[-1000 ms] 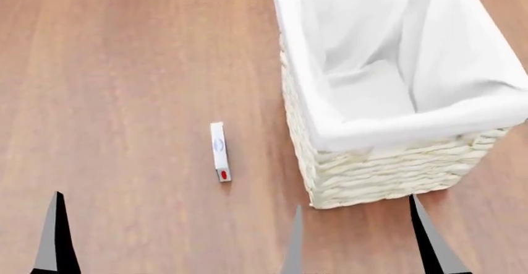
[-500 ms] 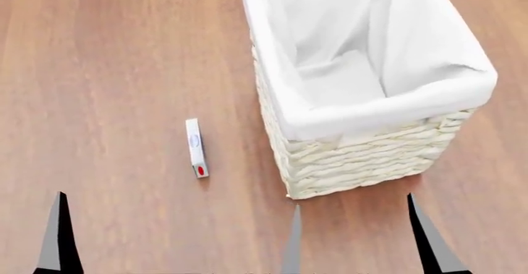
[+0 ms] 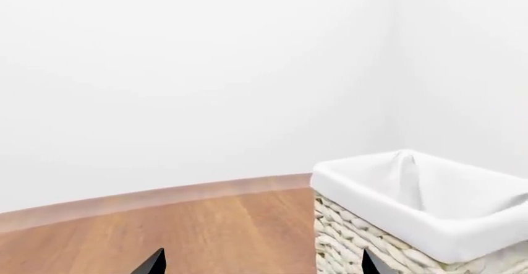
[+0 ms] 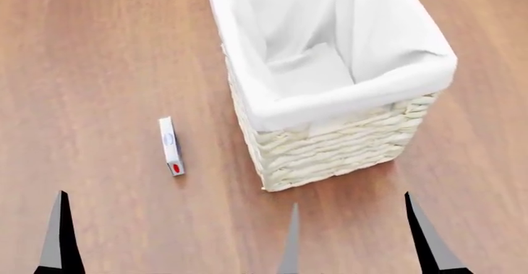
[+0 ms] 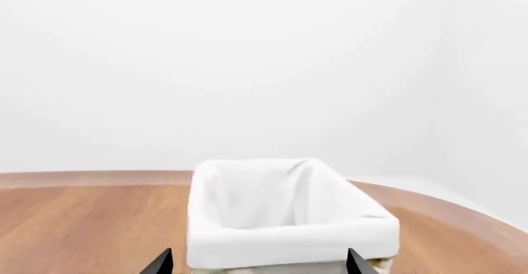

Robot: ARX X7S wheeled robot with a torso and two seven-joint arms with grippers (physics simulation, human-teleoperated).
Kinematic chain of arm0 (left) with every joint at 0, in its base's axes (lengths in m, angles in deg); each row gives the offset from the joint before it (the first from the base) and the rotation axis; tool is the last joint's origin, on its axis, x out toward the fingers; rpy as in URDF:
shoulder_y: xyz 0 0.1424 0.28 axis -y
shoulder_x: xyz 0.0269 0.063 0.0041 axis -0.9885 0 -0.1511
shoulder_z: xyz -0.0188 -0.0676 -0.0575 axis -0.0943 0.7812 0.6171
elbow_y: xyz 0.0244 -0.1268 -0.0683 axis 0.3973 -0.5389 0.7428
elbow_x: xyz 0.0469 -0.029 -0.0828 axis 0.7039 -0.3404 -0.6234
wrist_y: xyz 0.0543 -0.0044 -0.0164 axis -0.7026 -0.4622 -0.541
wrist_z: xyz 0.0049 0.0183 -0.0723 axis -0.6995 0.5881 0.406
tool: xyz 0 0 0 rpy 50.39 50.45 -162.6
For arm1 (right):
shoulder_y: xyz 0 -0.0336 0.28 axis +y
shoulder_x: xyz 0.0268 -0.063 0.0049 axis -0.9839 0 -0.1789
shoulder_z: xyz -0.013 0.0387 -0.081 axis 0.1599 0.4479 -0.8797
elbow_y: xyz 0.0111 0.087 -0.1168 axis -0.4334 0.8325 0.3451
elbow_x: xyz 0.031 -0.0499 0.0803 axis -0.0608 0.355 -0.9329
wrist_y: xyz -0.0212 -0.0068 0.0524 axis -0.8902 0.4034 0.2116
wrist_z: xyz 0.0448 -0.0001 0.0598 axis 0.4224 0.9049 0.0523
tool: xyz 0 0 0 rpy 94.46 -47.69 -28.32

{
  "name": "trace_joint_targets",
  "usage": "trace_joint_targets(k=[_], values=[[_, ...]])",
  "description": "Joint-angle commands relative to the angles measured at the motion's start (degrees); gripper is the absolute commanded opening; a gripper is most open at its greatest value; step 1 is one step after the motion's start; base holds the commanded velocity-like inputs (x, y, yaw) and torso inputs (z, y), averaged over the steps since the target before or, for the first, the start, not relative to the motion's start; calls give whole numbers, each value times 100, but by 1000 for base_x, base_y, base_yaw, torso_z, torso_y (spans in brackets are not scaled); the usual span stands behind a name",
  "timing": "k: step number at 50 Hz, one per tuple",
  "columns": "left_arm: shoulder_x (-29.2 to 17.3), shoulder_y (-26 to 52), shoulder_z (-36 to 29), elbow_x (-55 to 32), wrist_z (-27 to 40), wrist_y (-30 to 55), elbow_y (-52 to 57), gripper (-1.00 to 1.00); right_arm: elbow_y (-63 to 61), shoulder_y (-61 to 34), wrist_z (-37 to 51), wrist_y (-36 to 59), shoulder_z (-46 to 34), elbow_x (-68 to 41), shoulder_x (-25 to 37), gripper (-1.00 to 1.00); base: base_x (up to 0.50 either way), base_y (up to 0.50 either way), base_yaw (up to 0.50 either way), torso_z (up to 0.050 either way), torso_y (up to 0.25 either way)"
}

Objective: Pick up the alphabet soup and the cream cheese box, and put them in the basket.

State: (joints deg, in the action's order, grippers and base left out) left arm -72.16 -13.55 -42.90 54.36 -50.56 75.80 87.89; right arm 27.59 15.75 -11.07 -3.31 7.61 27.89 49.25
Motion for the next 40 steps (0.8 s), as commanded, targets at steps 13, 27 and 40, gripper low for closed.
trace_joint_targets(k=[13,27,40], values=[[-40,55,-32,-12,60,86,38,100,16,-68,24,7,-23,-77,38,100,0,0,-199,0,0],[-72,53,-29,-19,89,72,37,100,41,-88,42,-17,-73,-66,48,100,0,0,-199,0,0],[-64,46,-18,-90,71,-97,-139,100,-910,-48,379,1160,220,-736,157,100,0,0,-13,0,0]])
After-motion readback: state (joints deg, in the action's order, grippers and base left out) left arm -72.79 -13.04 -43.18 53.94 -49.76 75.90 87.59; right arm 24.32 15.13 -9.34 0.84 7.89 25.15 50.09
